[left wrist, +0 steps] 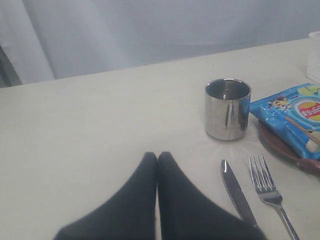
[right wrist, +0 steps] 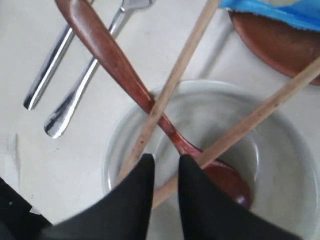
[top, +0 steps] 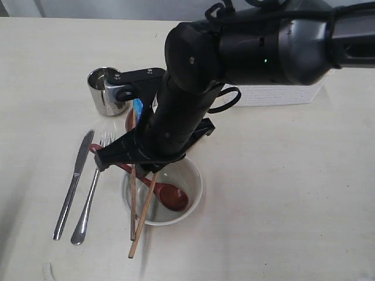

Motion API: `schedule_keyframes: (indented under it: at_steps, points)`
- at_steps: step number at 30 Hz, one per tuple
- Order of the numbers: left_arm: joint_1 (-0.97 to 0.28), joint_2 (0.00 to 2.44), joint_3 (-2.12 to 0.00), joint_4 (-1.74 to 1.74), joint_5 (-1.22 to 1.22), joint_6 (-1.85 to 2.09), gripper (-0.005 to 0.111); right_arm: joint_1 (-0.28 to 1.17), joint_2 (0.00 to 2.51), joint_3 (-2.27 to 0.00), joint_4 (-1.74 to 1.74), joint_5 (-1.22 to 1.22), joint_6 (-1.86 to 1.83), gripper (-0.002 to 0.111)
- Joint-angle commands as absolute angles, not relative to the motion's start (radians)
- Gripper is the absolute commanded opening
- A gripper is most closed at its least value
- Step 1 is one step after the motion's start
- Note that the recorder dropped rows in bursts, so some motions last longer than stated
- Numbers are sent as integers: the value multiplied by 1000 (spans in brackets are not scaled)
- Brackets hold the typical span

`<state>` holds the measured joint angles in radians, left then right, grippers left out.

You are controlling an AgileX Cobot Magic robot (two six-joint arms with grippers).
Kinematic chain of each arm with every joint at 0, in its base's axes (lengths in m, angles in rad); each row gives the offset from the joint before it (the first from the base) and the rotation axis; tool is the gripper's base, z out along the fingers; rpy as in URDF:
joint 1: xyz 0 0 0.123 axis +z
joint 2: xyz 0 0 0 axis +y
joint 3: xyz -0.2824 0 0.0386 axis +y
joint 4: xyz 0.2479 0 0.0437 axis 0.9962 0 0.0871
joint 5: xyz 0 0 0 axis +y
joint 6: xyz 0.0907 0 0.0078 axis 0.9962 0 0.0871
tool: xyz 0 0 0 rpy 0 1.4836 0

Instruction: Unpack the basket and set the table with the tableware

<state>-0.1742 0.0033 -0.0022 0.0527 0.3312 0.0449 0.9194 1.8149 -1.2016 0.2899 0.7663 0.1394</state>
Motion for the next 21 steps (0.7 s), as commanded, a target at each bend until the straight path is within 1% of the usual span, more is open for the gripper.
schedule_keyframes:
  at_steps: [1,3,5,11,17,21]
  points:
    - [-172,0,0,51,325,44,0,952,1788,-1225,296,767,134,43]
    - [-172,0,0,51,325,44,0,983,1788,-1225,283,767,143,44]
    - [-172,0,0,51,325,44,0,1003,1799,-1225,275,767,167,41]
    - [-172,0,0,51,325,44,0,1005,1851,-1260,269,776,190,40]
    - [-172,0,0,51,325,44,0,1005,1903,-1351,185,881,251,40]
    - [-172,0,0,51,325,44,0,1005,1918,-1368,150,917,279,40]
